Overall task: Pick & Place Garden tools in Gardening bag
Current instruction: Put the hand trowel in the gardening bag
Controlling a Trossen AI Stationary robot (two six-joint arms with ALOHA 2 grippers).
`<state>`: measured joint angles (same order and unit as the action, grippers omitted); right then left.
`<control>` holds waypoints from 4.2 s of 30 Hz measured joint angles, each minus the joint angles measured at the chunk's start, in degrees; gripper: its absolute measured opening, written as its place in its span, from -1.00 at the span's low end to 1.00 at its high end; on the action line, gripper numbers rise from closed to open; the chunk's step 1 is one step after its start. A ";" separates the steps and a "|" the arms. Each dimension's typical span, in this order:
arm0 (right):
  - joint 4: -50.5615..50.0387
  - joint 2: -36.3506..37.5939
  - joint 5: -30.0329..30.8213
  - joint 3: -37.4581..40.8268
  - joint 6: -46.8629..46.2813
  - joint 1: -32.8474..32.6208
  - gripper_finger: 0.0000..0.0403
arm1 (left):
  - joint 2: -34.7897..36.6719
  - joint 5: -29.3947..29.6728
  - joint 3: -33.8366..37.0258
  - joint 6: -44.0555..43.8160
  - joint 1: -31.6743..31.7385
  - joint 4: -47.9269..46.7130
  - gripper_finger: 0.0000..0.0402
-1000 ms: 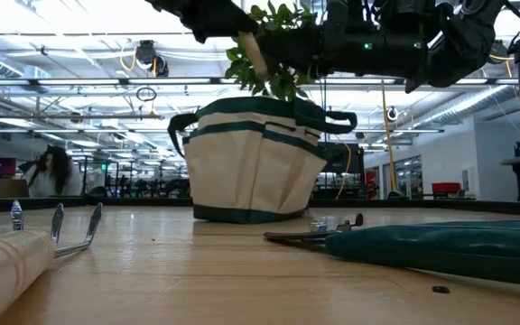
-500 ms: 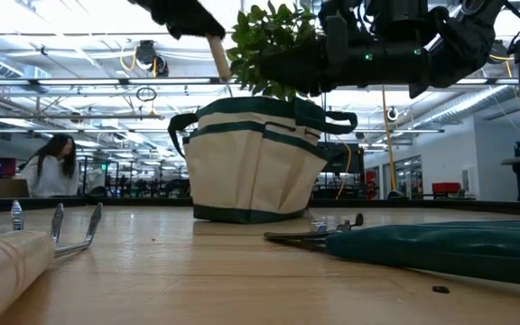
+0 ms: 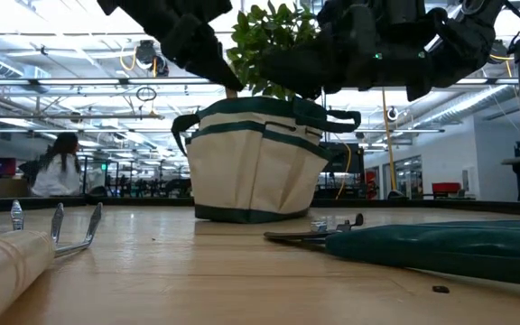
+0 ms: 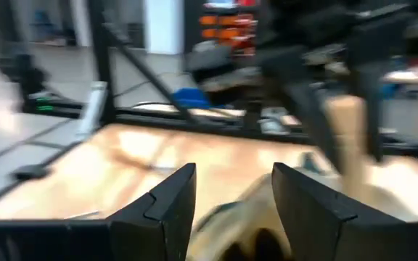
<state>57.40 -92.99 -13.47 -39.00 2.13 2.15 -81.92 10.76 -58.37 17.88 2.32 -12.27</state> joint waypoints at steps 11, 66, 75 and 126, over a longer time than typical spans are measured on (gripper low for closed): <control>-10.81 0.22 -3.12 -0.17 -1.90 -0.76 -0.15 | 0.79 -0.57 0.00 1.84 1.40 3.66 -0.64; -4.51 -0.04 -3.30 0.04 0.48 -0.87 -0.15 | 6.14 0.79 0.00 -11.19 0.07 -21.11 -0.95; -4.53 -0.04 -3.32 0.02 0.48 -0.88 -0.15 | 6.16 -3.88 0.00 -6.11 1.88 -21.38 -0.63; -5.93 0.00 -0.74 0.00 0.21 -0.49 -0.15 | 2.11 13.19 0.04 20.07 -7.73 -27.10 -0.97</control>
<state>51.47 -92.99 -14.22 -39.00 2.34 1.66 -79.81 23.96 -58.33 37.96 -5.40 -39.37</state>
